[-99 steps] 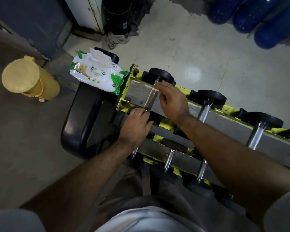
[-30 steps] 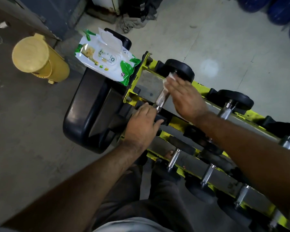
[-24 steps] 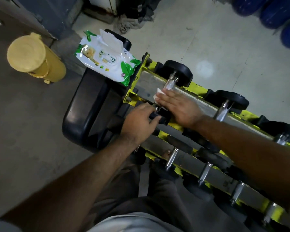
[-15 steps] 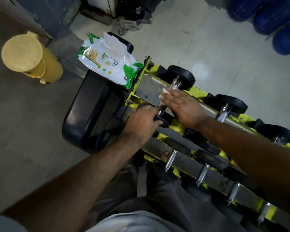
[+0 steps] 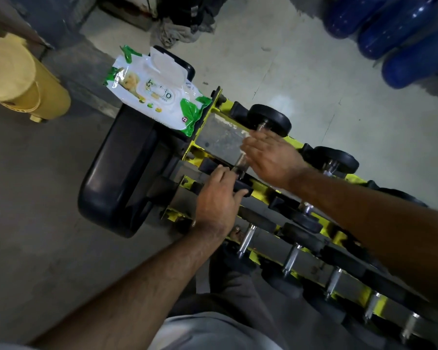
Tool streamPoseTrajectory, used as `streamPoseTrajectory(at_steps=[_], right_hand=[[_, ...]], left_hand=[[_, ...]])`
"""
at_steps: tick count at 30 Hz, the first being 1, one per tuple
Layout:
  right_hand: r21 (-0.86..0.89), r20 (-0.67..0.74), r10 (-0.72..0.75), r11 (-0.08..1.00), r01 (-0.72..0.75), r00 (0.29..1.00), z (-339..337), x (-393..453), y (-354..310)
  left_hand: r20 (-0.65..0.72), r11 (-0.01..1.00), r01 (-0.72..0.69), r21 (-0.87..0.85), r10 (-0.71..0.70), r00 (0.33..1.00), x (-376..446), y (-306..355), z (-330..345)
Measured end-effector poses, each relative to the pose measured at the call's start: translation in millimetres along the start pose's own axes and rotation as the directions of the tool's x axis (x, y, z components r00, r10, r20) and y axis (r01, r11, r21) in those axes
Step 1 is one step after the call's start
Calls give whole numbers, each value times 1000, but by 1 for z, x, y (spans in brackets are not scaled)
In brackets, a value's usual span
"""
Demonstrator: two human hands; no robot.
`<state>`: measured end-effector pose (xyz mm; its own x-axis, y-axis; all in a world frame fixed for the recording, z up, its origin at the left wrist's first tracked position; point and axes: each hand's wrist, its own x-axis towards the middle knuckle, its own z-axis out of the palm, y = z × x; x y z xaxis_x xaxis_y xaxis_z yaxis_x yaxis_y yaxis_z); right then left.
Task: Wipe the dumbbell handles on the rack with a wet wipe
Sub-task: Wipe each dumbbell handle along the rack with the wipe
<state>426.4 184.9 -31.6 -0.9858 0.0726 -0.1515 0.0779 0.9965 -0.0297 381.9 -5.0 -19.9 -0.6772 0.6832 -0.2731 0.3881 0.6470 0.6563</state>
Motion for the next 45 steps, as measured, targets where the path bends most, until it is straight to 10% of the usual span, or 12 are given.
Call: streamPoseTrajectory(at_steps=[11,23,27,31,36,40,45], right_hand=[[-20,15,152,988,-152,988,-2,1,-7],[140,-12,-112,984,113,994,10,-9,-10],[95,-21,135,987,-133,991,0,-5,4],[179,64,-172,971,158,983,13,-23,-13],[122,-29,44,992,-40,999,8,-12,14],[136,-4,-243,961,241,970,25,-29,-13],[113,-106,-49,992,61,993,20,-21,5]], left_hand=[[-34,999,-13,-40,12,999,-2,-1,6],[-18,1000,1,-5,-1,1000,-3,5,4],[-24,1000,-4,1,4,1000,-2,5,3],[-17,1000,-10,-12,10,1000,-2,4,3],[-24,1000,0,-17,0,1000,-2,4,3],[-24,998,-5,-57,3,1000,-2,2,1],[-15,994,-1,-105,-1,1000,-1,-6,0]])
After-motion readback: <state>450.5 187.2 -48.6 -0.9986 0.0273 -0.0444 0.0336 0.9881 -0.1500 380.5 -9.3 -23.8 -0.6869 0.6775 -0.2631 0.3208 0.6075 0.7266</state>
